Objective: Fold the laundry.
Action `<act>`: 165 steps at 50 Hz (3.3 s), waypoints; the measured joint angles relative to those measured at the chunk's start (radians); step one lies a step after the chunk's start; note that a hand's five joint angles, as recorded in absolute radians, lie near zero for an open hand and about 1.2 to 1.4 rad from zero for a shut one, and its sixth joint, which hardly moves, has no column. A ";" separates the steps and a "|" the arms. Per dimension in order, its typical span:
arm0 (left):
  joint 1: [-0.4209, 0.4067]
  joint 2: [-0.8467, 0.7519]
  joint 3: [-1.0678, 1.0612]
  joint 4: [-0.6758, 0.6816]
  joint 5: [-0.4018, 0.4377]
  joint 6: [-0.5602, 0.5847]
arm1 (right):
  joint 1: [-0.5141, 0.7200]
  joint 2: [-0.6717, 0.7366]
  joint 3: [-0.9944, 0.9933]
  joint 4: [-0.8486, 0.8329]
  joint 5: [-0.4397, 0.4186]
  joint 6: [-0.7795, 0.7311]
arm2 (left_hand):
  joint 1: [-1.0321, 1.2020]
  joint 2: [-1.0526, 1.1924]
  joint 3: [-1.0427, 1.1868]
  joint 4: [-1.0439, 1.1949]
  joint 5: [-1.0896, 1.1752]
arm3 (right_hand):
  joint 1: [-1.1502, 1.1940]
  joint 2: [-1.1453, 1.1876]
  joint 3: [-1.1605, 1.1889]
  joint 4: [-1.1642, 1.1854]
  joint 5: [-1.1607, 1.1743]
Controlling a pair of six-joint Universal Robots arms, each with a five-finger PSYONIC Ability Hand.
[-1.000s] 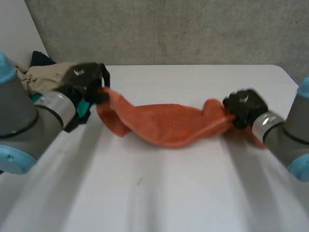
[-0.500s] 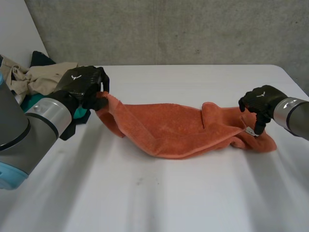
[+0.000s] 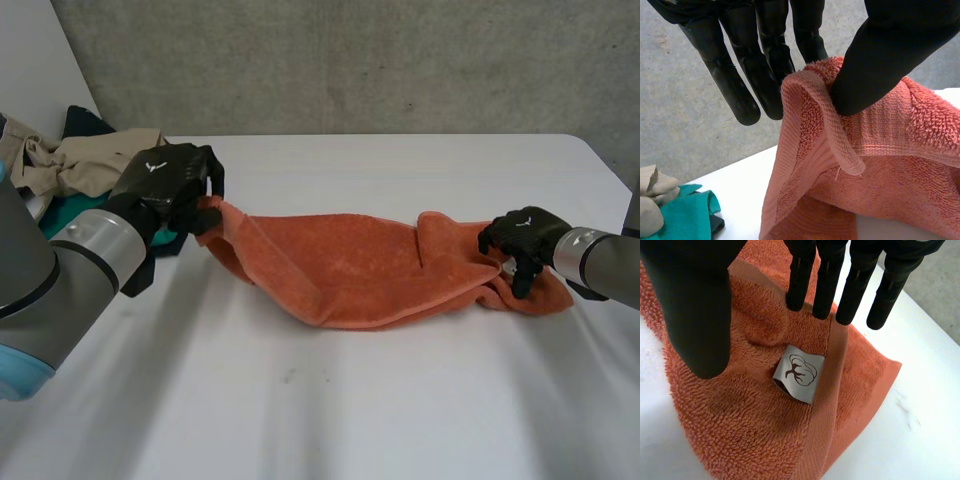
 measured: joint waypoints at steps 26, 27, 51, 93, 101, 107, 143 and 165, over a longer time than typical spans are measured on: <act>-0.001 0.019 -0.003 0.000 -0.004 -0.001 | 0.012 0.050 0.006 -0.085 -0.020 -0.255 | 0.000 0.000 0.000 0.000 0.000 | 0.243 0.249 0.240 0.244 0.262; -0.001 0.019 -0.003 0.000 -0.004 -0.001 | 0.012 0.056 0.001 -0.088 -0.019 -0.259 | 0.000 0.000 0.000 0.000 0.000 | 0.336 0.359 0.348 0.351 0.367; 0.214 0.423 0.099 -0.175 0.003 0.001 | -0.236 -0.681 0.121 -0.032 0.012 -0.144 | 0.000 0.000 0.000 0.000 0.000 | 0.583 0.642 0.656 0.671 0.656; 0.071 -0.383 0.786 0.439 -0.113 0.240 | 0.017 -0.225 -0.184 -0.909 0.328 0.071 | 0.000 0.002 0.000 0.000 0.010 | 0.583 0.642 0.660 0.672 0.667; 0.062 -0.378 0.614 0.355 -0.124 0.233 | 0.009 -0.223 -0.063 -0.891 0.271 0.112 | 0.000 0.002 0.000 0.000 0.010 | 0.583 0.642 0.660 0.672 0.667; 0.061 -0.379 0.441 0.303 -0.152 0.234 | 0.003 -0.195 0.064 -0.855 0.198 0.114 | 0.000 0.002 0.000 0.000 0.010 | 0.583 0.642 0.660 0.672 0.667; 0.056 -0.061 -0.124 -0.261 -0.171 0.525 | -0.171 -0.411 0.528 -0.138 0.187 -0.401 | 0.000 0.002 0.001 0.000 0.010 | 0.583 0.654 0.661 0.672 0.667; -0.012 -0.589 0.526 -0.096 -0.366 0.377 | 0.016 0.127 -0.038 -0.551 0.240 -0.264 | 0.000 0.002 0.001 0.000 0.015 | 0.583 0.654 0.661 0.672 0.673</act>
